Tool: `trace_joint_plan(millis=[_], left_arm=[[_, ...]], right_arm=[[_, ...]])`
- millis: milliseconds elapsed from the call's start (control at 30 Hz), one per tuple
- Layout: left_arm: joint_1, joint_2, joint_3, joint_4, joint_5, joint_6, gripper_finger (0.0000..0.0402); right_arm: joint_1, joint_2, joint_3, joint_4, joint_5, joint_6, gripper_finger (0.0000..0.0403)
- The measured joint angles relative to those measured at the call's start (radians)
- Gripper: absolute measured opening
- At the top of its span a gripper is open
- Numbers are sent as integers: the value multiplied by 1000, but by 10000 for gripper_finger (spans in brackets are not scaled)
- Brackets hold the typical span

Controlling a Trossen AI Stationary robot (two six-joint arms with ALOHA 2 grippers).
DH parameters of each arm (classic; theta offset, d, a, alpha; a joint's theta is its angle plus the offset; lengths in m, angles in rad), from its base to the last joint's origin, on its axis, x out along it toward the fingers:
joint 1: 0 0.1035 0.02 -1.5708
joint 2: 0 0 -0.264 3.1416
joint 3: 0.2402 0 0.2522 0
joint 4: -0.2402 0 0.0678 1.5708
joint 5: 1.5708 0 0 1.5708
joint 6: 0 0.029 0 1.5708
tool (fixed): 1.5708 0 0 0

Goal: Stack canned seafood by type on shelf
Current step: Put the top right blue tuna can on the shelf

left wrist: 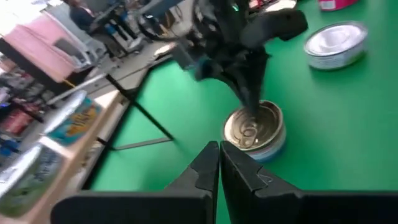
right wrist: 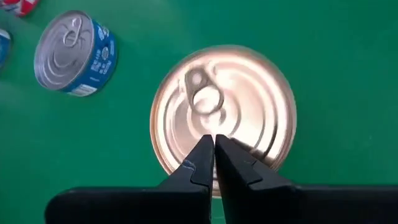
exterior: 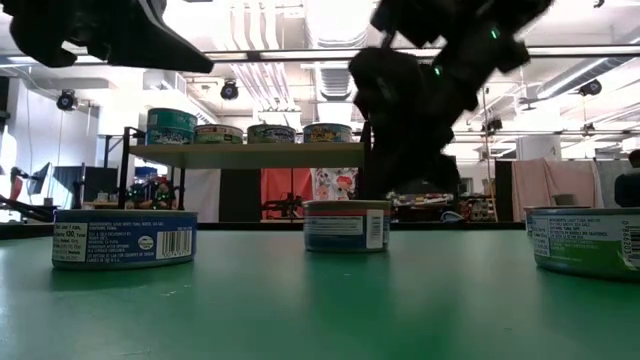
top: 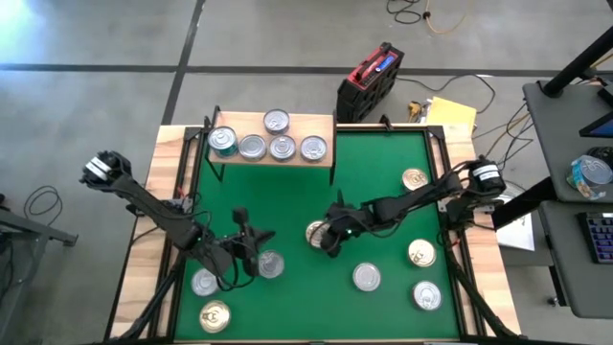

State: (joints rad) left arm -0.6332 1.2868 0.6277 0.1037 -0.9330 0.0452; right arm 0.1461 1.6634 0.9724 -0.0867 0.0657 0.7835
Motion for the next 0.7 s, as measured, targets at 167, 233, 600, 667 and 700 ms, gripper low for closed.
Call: trace_joint_plan(millis=[167,233,600,667,700], left_arm=[[30,53,0,87,142,-7,0],[54,80,0,134,188,-5,0],[188,249,0,358,350,52,0],[217,277,6,394,397,66,0],[231,292,17,394,410,67,0]], right_arm=[[5,-25,111,-174,47,-97,9],[4,-32,129,-219,50,-118,9],[4,-169,31,-276,62,-135,9],[-2,-203,-10,-273,66,-127,9],[-7,-217,-32,-269,66,-116,9]])
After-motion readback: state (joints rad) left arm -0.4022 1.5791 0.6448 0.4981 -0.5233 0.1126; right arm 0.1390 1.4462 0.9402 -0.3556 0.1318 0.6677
